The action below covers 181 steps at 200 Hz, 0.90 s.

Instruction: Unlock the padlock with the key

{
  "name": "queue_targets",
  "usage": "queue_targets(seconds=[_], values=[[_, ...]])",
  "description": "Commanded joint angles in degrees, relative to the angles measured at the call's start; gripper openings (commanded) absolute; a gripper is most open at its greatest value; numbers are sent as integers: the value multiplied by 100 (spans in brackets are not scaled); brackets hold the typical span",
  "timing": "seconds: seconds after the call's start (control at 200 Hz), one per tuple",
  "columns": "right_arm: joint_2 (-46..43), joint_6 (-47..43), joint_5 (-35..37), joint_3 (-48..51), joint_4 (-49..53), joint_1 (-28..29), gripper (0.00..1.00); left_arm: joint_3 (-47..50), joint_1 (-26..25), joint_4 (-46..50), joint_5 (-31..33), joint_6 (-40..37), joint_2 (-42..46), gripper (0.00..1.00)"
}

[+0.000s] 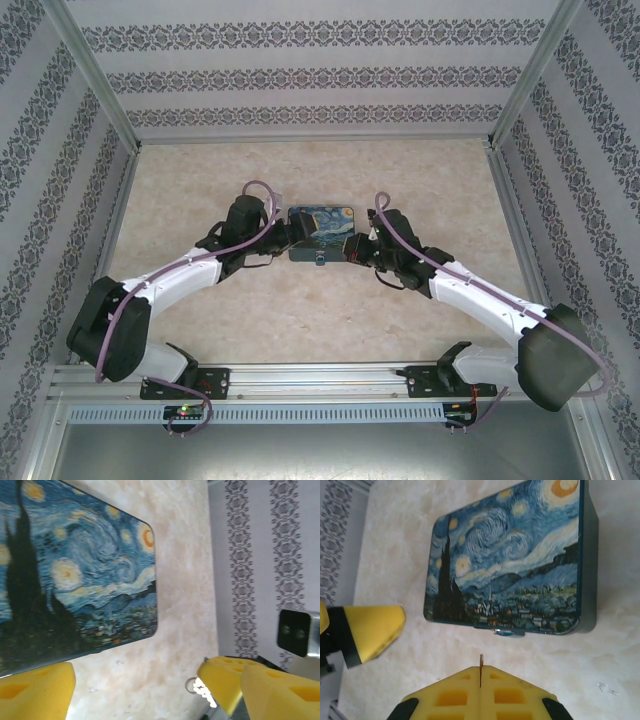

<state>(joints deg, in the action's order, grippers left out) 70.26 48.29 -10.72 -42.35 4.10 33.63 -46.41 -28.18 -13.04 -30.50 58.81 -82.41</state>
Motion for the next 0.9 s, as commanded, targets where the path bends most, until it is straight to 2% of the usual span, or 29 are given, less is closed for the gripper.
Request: queue_targets(seconds=[0.0, 0.22, 0.305, 0.475, 0.67, 0.814, 0.899], values=[[-105, 280, -423, 36, -602, -108, 0, 86, -84, -1079, -298, 905, -157, 79], [-144, 434, -745, 132, -1189, -197, 0, 84, -115, -2040, -395, 1797, -378, 64], [-143, 286, -1161, 175, -1411, -313, 0, 39, -118, -2238, -466, 1878, -448, 62], [-168, -271, -2249, 258, -1580, -785, 0, -327, -117, -1268, -755, 768, -382, 58], [-80, -321, -3513, 552, -2218, -1447, 0, -605, -103, -283, -929, -647, -202, 56], [72, -349, -3701, 551, -2292, -1546, 0, -869, -104, -41, -1217, -1003, -371, 53], [120, -262, -3431, 568, -2275, -1561, 0, -931, -113, -146, -1306, -880, -499, 50]])
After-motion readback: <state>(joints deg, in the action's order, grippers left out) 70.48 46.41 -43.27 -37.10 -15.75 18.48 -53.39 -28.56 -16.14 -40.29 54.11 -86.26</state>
